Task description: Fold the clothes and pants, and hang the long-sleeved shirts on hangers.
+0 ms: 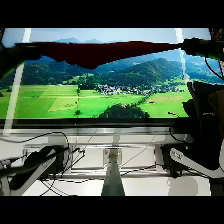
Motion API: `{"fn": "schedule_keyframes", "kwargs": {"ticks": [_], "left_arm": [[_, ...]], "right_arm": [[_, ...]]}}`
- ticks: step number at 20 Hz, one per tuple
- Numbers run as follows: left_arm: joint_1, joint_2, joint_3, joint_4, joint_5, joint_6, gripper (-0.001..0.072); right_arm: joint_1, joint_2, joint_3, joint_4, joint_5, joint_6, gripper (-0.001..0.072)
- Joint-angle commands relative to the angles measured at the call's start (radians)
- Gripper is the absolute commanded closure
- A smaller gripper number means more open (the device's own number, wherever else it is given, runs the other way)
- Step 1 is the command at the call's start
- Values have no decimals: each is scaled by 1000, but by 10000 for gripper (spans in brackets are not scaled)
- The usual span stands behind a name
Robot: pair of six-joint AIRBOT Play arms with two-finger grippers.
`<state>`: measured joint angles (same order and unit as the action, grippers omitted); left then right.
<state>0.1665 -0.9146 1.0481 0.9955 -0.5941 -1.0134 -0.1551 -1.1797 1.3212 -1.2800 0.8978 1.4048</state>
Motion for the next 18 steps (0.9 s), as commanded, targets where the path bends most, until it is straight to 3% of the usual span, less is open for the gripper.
{"fn": "schedule_keyframes", "kwargs": {"ticks": [1, 4, 6, 8, 12, 15, 18], "left_arm": [[11, 159, 11, 78, 71, 0, 694], [7, 251, 11, 58, 140, -5, 695], [7, 275, 10, 51, 114, -37, 695], [8, 254, 0, 52, 27, -76, 694], [-32, 64, -94, 51, -310, -117, 694], [-134, -140, -154, 51, -360, -117, 694], [-258, -333, -154, 51, -278, -117, 694]], "right_arm": [[0, 84, 0, 13, 71, 0, 701], [0, 192, 0, 61, 89, -1, 701], [0, 254, 0, 75, 126, -2, 702], [0, 276, -2, 50, 186, -10, 702], [0, 203, -113, -27, 355, -11, 702], [0, 101, -241, -23, 272, -8, 701], [0, -10, -286, 43, 116, 26, 699]]}}
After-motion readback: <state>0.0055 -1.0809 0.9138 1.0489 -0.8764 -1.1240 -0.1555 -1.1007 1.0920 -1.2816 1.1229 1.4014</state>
